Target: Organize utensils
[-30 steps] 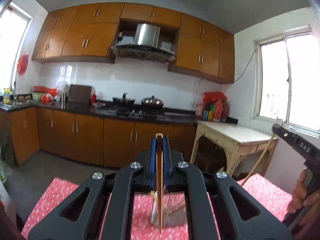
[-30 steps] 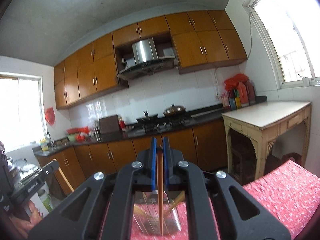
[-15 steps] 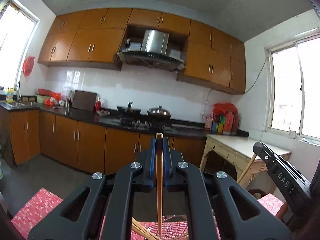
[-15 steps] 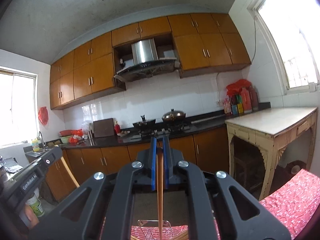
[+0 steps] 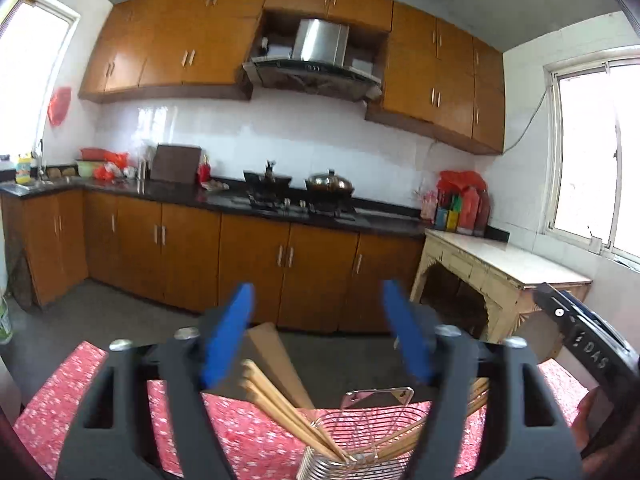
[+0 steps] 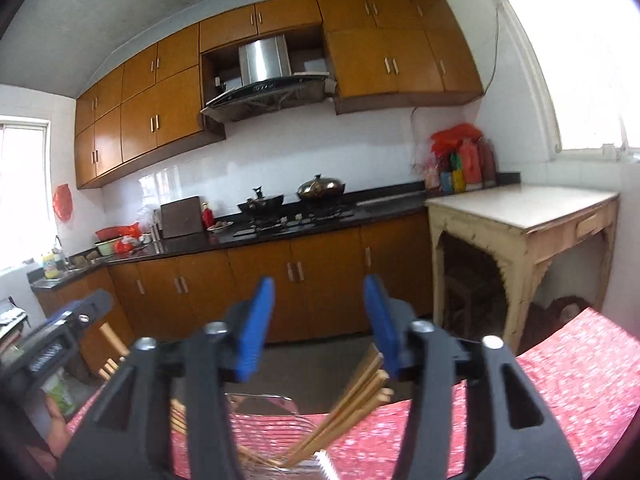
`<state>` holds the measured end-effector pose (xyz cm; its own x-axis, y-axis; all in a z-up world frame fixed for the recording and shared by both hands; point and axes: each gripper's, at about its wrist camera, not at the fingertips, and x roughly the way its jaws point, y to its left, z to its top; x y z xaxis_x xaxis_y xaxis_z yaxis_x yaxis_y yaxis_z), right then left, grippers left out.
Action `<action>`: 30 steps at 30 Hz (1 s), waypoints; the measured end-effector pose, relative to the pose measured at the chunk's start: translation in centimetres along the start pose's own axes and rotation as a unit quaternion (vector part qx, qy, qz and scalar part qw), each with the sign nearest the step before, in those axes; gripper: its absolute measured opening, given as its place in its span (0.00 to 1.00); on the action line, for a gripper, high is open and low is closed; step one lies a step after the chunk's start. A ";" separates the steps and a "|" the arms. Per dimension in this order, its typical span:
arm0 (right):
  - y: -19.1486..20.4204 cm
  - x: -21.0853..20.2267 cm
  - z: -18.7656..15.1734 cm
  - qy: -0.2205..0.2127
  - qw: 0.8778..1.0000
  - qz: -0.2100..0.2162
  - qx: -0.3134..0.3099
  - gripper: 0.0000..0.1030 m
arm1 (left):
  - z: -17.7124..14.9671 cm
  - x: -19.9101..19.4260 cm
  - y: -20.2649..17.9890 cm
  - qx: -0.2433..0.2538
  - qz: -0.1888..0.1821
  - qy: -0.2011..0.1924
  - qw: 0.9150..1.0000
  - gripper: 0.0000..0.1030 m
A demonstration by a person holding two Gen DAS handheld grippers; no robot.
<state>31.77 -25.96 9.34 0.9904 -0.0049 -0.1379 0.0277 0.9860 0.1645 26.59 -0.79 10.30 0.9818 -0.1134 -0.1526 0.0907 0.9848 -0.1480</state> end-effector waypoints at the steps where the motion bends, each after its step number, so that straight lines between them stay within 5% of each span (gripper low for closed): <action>1: -0.3 -0.7 0.0 0.003 1.000 -0.001 0.002 0.61 | 0.1 -0.4 0.1 0.003 0.000 -0.002 1.000 0.70; 9: 0.3 -4.9 -1.0 0.024 1.000 0.005 -0.020 0.95 | -0.2 -4.5 1.6 0.006 0.007 0.008 1.000 0.89; 13: 1.8 -7.7 -2.0 0.020 0.999 0.002 -0.045 0.96 | -1.0 -6.5 2.5 0.007 0.004 0.017 1.000 0.98; 22: 4.0 -14.0 -6.4 0.025 0.995 -0.011 -0.092 0.96 | -4.5 -11.4 3.5 0.038 0.029 0.031 0.998 0.98; 30: 3.8 -17.9 -9.7 0.032 0.997 0.004 -0.070 0.96 | -7.5 -15.1 3.9 0.045 0.044 0.030 0.998 0.98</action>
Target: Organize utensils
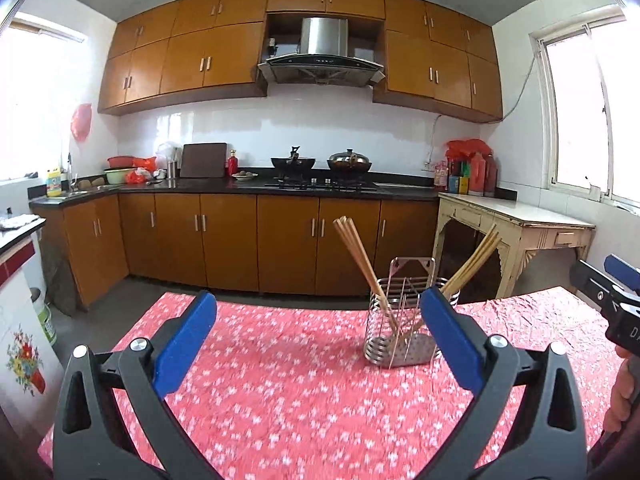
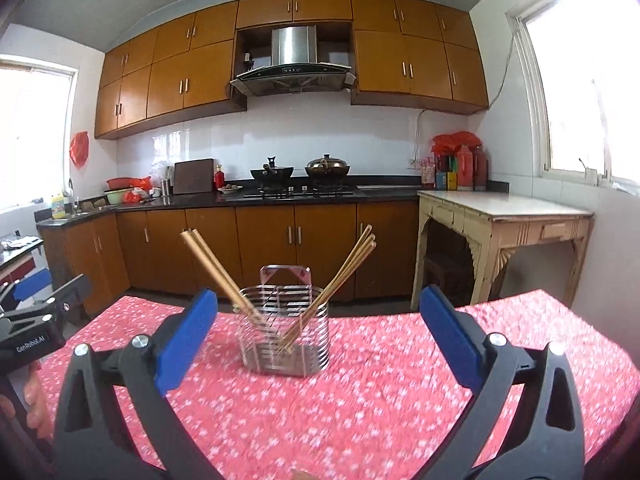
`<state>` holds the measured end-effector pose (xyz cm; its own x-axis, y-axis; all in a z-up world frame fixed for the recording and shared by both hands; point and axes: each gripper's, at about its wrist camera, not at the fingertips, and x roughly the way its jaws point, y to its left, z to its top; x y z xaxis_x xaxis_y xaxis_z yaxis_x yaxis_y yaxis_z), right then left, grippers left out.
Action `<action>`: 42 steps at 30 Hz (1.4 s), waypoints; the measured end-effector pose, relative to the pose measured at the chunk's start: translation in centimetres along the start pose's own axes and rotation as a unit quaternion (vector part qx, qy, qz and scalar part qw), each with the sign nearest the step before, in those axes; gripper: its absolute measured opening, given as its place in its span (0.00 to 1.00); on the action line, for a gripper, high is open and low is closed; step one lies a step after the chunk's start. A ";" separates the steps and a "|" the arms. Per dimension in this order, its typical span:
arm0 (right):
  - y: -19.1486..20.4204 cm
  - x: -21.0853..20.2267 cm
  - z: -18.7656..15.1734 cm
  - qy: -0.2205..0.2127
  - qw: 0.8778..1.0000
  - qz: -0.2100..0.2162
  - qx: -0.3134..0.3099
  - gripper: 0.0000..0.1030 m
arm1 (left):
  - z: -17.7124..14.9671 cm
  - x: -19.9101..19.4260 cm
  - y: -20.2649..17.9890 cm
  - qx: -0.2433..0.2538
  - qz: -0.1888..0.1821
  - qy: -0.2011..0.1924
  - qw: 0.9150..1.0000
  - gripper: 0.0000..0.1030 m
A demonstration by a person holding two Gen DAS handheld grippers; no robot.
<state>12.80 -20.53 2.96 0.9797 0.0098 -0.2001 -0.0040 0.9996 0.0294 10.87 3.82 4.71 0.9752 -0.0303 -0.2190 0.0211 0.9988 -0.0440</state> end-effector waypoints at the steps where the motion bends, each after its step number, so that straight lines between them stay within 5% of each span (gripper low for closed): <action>1: 0.1 -0.5 -0.5 0.001 1.000 0.001 -0.002 0.96 | -0.3 -0.5 0.1 -0.006 0.004 -0.002 1.000 0.98; 18: 0.4 -5.7 -5.7 -0.011 1.000 -0.001 -0.018 0.96 | -5.1 -5.5 -0.4 -0.005 0.020 0.007 1.000 0.98; 42: -0.3 -6.8 -6.0 -0.011 1.000 0.005 -0.009 0.96 | -5.7 -6.8 -1.6 0.018 0.007 0.009 1.000 0.98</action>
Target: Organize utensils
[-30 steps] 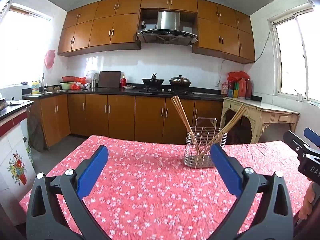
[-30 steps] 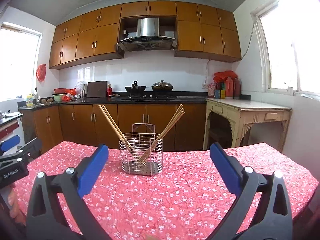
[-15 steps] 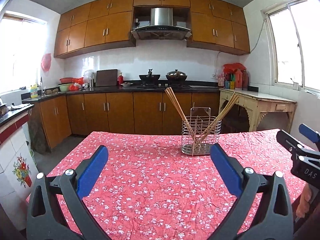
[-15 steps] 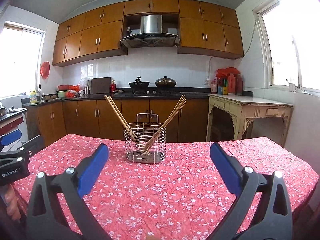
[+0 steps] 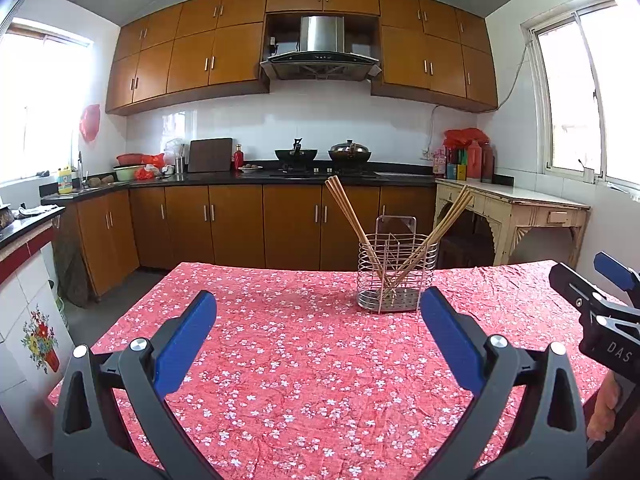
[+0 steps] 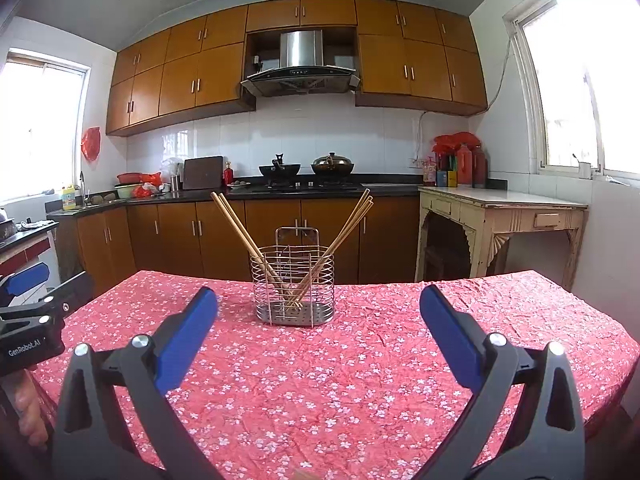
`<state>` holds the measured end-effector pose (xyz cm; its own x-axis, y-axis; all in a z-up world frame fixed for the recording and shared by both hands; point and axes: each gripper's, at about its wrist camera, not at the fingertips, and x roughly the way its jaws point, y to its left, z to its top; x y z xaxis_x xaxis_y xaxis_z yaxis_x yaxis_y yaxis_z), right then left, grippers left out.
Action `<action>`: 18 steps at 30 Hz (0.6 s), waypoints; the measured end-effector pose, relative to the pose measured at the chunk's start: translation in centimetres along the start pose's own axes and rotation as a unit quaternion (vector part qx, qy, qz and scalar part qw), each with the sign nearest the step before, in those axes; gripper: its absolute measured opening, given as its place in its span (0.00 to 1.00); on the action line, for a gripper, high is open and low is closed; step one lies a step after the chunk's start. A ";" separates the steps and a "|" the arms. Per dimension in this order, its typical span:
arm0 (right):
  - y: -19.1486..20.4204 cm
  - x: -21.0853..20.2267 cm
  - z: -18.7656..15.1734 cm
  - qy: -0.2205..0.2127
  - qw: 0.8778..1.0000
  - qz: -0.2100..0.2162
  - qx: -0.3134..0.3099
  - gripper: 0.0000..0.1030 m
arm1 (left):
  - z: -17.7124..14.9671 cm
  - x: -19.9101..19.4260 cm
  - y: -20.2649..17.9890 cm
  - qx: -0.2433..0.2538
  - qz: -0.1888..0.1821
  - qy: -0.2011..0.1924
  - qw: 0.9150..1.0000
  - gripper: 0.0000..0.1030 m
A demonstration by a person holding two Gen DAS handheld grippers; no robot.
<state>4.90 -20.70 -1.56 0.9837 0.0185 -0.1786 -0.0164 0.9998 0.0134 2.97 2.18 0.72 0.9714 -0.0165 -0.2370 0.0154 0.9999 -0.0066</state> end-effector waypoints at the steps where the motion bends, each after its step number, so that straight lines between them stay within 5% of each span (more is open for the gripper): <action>1: -0.1 0.0 0.0 0.000 1.000 0.000 0.001 0.96 | 0.0 0.0 0.0 0.000 0.000 0.000 1.000 0.98; 18: -0.2 0.0 -0.1 0.001 1.000 0.003 0.000 0.96 | 0.1 0.1 -0.2 0.000 -0.003 0.003 1.000 0.98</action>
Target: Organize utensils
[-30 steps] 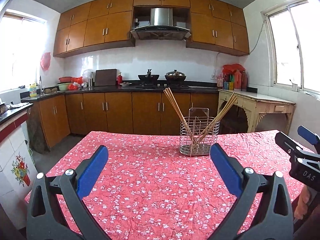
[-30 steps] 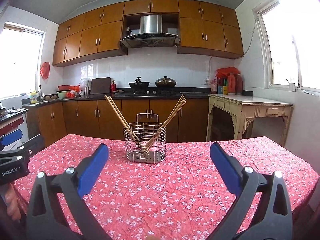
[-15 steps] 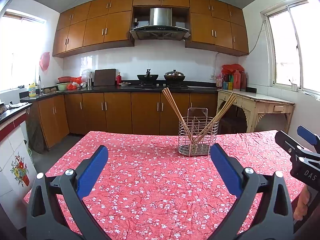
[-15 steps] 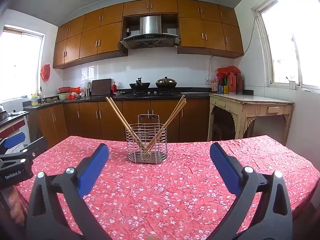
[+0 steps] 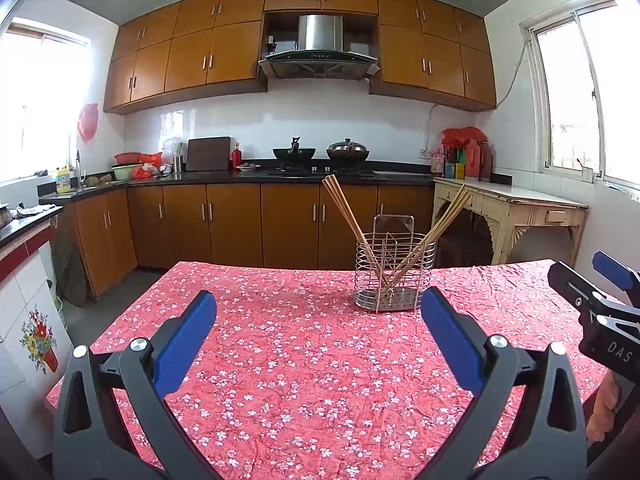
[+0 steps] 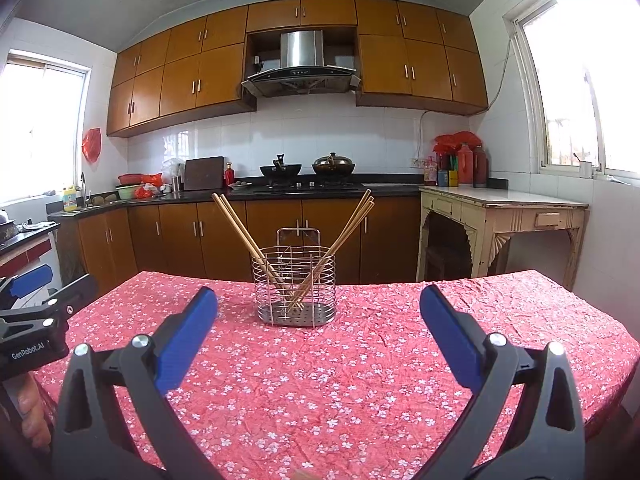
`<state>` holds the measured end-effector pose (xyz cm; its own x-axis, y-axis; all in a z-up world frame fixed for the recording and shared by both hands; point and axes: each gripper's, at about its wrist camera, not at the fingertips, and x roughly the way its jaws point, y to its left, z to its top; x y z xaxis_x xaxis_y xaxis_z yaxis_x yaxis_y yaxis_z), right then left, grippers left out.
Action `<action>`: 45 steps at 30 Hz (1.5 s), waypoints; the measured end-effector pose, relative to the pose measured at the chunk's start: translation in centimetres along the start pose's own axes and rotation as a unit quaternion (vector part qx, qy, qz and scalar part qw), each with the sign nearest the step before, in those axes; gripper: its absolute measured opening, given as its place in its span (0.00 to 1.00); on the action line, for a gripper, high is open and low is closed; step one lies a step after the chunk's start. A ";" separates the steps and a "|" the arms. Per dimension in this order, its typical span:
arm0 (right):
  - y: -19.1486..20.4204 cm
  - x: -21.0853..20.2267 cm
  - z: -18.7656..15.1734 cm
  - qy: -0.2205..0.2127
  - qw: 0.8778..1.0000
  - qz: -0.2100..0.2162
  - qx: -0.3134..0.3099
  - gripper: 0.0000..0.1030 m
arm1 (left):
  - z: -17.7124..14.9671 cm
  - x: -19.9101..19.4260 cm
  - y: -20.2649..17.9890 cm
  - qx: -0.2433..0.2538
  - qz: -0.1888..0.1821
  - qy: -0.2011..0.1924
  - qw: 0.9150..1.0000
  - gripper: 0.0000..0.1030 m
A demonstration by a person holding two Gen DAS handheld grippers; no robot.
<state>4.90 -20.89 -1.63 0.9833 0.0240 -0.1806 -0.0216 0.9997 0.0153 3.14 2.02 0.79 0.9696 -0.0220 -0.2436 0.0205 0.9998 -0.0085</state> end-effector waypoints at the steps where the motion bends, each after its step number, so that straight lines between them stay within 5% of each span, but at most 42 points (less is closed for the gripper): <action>1: 0.0 0.0 0.0 0.000 1.000 0.000 0.000 0.96 | 0.0 0.0 0.1 0.000 -0.001 0.001 1.000 0.98; 45: -0.3 0.4 -0.6 0.011 1.000 0.005 0.010 0.96 | -0.2 0.5 -0.2 -0.003 -0.001 0.008 1.000 0.98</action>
<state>5.18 -21.18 -2.28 0.9787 0.0348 -0.2024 -0.0279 0.9989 0.0369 3.56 1.77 0.43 0.9653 -0.0244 -0.2599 0.0211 0.9997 -0.0154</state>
